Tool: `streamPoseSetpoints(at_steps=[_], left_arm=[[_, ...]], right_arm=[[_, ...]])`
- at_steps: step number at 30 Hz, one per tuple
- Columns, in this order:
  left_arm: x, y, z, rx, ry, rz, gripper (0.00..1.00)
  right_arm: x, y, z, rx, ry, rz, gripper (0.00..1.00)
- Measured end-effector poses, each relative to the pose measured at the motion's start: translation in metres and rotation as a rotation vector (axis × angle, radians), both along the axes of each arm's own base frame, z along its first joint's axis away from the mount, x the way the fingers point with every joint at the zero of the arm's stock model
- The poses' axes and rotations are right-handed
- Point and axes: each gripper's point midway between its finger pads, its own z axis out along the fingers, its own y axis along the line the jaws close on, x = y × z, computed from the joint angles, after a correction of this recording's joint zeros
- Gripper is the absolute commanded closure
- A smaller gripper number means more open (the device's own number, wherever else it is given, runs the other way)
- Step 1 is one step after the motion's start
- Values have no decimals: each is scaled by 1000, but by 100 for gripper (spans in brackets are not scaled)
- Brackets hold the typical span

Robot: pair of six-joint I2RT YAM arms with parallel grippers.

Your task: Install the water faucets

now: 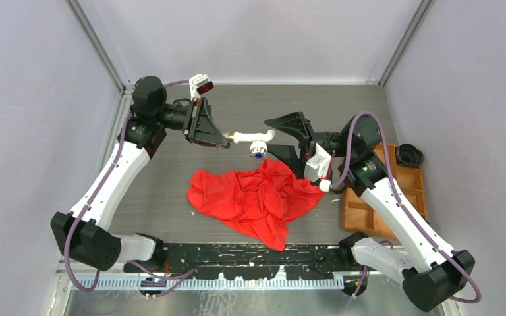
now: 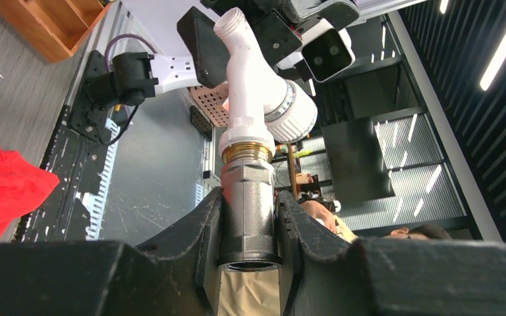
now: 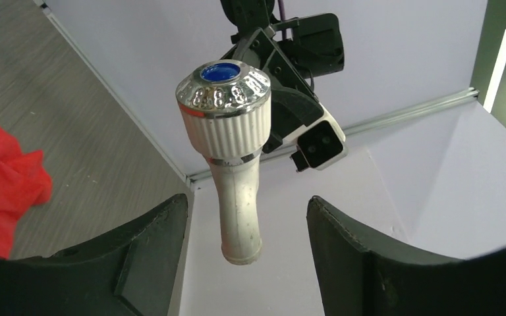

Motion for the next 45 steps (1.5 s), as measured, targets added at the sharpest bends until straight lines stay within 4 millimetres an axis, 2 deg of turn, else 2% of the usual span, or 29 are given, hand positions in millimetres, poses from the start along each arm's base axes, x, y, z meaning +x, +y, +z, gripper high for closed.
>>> streamPoseSetpoints(at_steps=[2,9,12,16,20,24,28,33,45], left_arm=[[-1,0,0,0,1,-4,100],[-1,0,0,0,1,-7,100],[0,0,0,0,3,-8,100],[1,0,-2,2,9,-11,100],[0,0,-2,1,9,-21,100],[-1,1,-1,-5,-9,-28,100],[0,0,-2,-13,-36,-37,100],[8,0,-6,-26,-84,-38,100],[46,4,-35,-48,-228,1,100]], right_arm=[[2,3,-3,-15,8,15,38],[0,11,-9,-38,18,71,42],[1,14,-12,-48,27,86,54],[-3,17,-16,-65,33,109,65],[-6,17,-11,-72,67,132,88],[-8,17,-10,-73,154,144,93],[-8,18,-7,-62,388,146,97],[0,21,-8,-38,826,129,100],[38,32,-19,131,1876,100,100]])
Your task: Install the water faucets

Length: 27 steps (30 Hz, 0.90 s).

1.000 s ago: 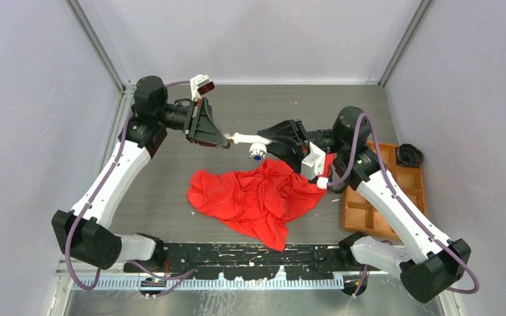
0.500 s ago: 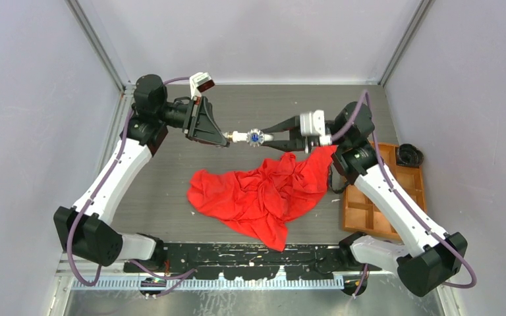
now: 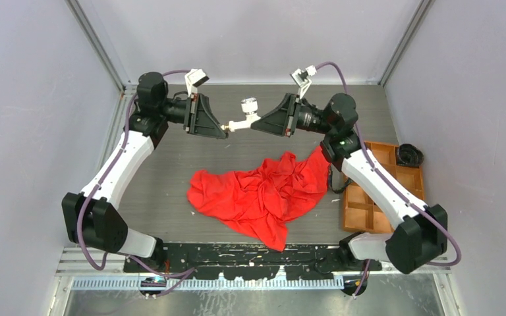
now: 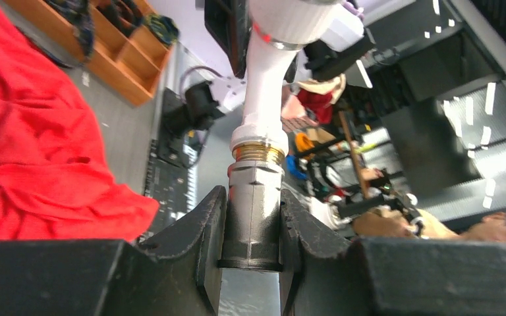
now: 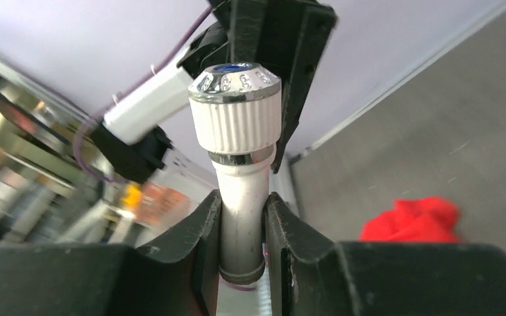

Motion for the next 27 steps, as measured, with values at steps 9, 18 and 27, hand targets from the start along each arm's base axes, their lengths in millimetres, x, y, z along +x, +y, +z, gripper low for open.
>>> streamPoseSetpoints(at_steps=[9,18,27], left_arm=[[39,-2,-25,53,-113,209,100],[64,17,-36,84,55,310,100],[53,20,-24,71,251,274,100]], right_arm=[[28,0,-24,135,576,-29,2],[41,-33,-14,71,408,-177,0],[36,-69,-42,-202,-389,-343,0]])
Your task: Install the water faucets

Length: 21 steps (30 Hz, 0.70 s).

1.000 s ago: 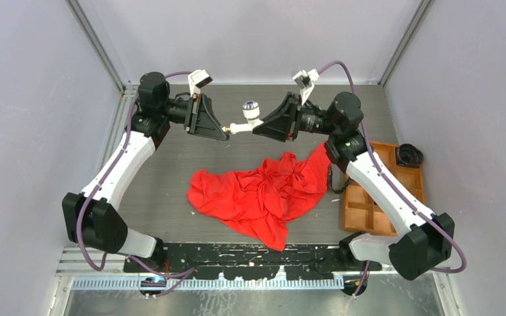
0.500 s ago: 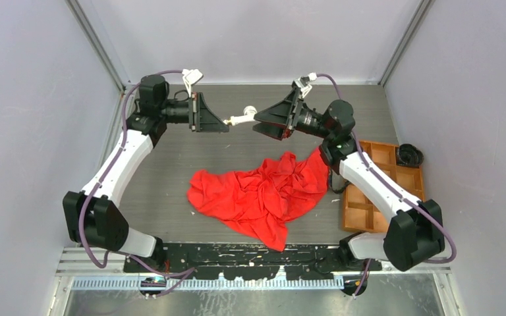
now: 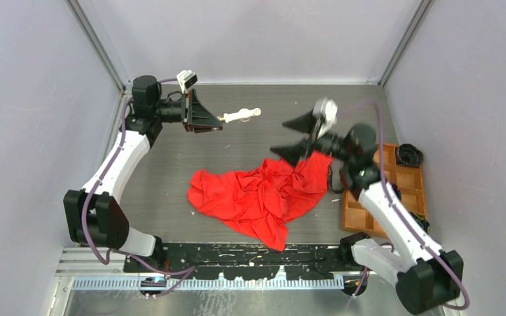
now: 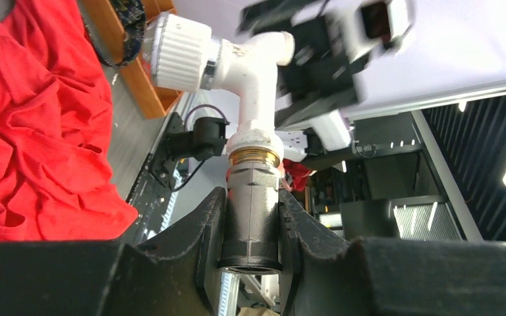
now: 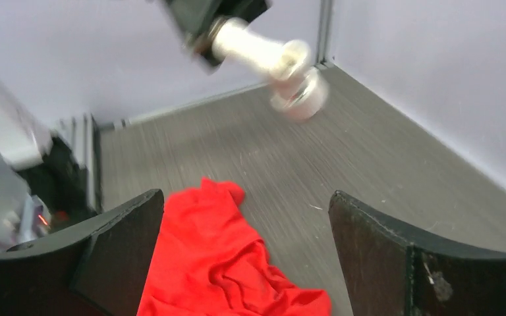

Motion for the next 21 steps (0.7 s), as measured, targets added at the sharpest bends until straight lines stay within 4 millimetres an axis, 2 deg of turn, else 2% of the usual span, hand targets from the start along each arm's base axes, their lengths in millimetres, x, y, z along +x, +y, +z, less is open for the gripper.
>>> streamPoseSetpoints(at_steps=[1,3,4,10,16,21], left_arm=[[-3,0,3,-9,10,-7,100],[-9,0,9,-26,27,-16,100],[-12,0,12,-32,36,-19,100],[-31,1,27,-54,36,-29,100],[-43,1,37,-61,19,-35,100],[-45,2,37,-61,17,-44,100]], right_arm=[[-12,2,-16,-24,-129,16,0],[-28,11,-48,-61,-265,58,0],[-31,16,-56,-75,-321,84,0],[-2,34,-46,-118,-523,124,0],[-7,39,-24,-118,-680,175,0],[-11,48,-20,-105,-671,268,0]])
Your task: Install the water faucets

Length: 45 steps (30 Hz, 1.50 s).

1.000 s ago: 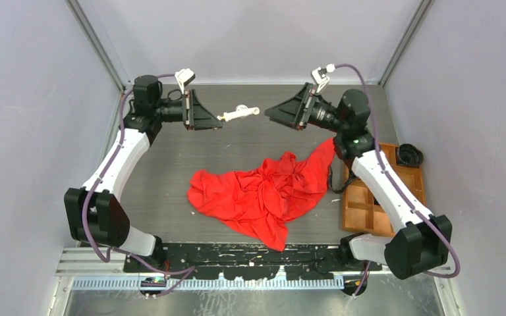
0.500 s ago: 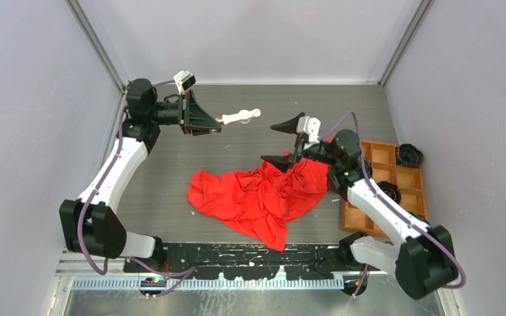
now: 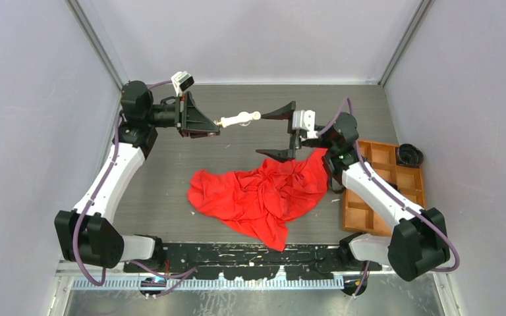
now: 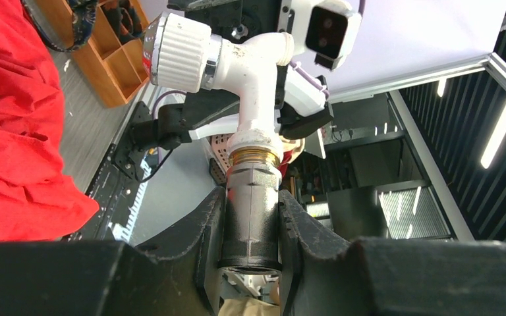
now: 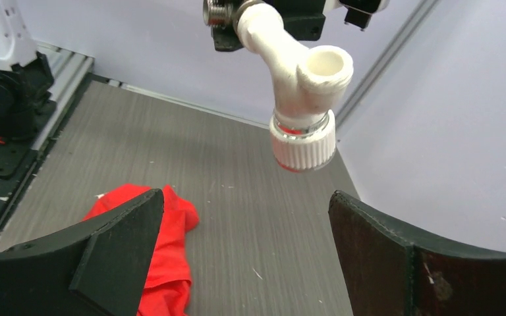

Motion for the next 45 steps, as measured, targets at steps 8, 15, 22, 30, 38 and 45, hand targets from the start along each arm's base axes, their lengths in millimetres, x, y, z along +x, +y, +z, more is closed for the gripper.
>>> streamPoseSetpoints(at_steps=[8,15,22,30,38,45], left_arm=[[-6,-5,-1,0,-21,-31,100],[-12,-8,-1,0,-27,-58,100],[-16,-9,-2,-1,-42,-79,100],[-11,-10,-8,3,-22,-95,100],[-1,-10,-13,6,-23,-110,100],[27,-12,-20,32,-132,-38,100]], right_arm=[[-2,11,11,-21,49,101,0],[2,23,5,-16,98,138,0],[-2,34,21,39,137,194,16],[-11,43,43,73,261,253,87],[-4,46,36,64,546,243,100],[22,42,39,79,1102,102,100]])
